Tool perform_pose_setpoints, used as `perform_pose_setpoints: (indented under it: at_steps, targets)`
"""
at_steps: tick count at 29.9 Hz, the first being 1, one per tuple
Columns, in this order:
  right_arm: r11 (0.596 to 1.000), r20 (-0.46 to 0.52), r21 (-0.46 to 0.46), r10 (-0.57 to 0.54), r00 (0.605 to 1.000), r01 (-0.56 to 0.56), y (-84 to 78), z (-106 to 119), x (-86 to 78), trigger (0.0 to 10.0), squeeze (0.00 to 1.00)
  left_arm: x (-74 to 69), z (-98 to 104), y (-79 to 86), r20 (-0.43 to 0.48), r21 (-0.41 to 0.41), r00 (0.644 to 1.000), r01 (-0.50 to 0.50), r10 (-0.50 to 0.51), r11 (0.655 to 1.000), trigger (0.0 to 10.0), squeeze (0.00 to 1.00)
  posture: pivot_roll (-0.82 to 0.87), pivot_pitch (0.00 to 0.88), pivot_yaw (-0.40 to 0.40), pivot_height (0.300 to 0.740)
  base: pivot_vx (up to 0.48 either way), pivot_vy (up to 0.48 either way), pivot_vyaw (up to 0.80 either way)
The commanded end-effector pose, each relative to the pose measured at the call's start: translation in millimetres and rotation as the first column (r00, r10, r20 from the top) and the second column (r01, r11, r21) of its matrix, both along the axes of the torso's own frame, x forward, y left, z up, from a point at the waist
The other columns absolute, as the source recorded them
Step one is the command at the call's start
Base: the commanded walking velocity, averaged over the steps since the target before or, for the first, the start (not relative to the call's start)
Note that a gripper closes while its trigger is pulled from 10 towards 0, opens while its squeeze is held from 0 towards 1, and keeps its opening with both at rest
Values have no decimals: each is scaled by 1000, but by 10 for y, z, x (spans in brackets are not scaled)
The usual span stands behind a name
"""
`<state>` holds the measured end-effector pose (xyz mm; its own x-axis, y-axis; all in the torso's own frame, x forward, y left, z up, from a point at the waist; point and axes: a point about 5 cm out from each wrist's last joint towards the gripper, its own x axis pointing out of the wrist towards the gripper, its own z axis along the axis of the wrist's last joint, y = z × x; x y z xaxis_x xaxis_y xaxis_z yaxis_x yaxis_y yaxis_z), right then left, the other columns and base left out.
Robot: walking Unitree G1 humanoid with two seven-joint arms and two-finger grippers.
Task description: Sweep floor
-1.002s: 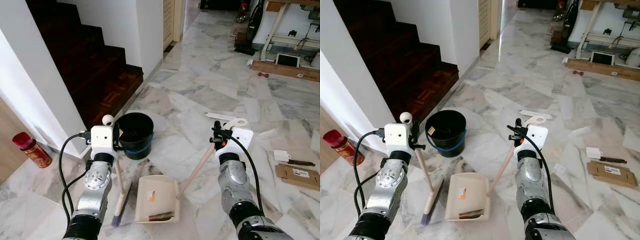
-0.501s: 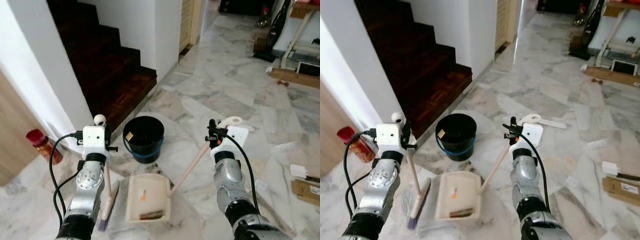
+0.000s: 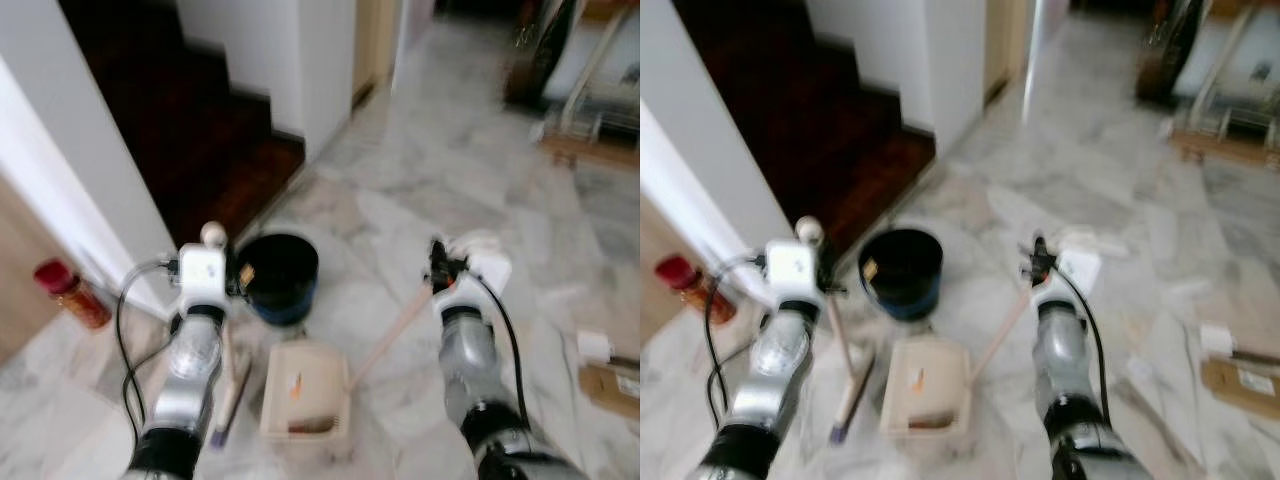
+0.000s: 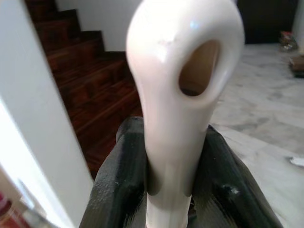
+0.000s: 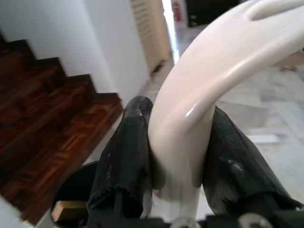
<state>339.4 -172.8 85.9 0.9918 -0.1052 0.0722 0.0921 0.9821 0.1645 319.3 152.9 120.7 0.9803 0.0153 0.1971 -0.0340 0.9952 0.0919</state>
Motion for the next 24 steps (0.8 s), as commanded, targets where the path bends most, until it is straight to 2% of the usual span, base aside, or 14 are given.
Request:
perform_pose_setpoints:
  at_steps: [1,7,11,19,24]
  targets:
    - [1000,59,-3,11,998,-11,39,146,69,10000,0,4,57,62,32,11,999,-8,8,1000,10000,0,94,0,16,740,0,0,0]
    - [999,86,36,-41,995,38,-82,216,89,10000,0,3,51,57,31,12,1000,-5,4,1000,10000,0,93,0,14,740,0,0,0]
    - [991,89,111,-85,992,75,-165,235,96,10000,0,6,51,49,30,12,1000,-5,4,1000,10000,0,88,0,12,740,0,0,0]
    - [987,99,135,-100,990,87,-205,254,93,10000,0,-1,38,56,25,10,1000,-11,10,1000,10000,0,89,0,11,740,0,0,0]
    - [986,111,139,-112,987,96,-298,254,53,10000,0,5,40,63,24,10,1000,-14,14,1000,10000,0,86,0,11,740,0,0,0]
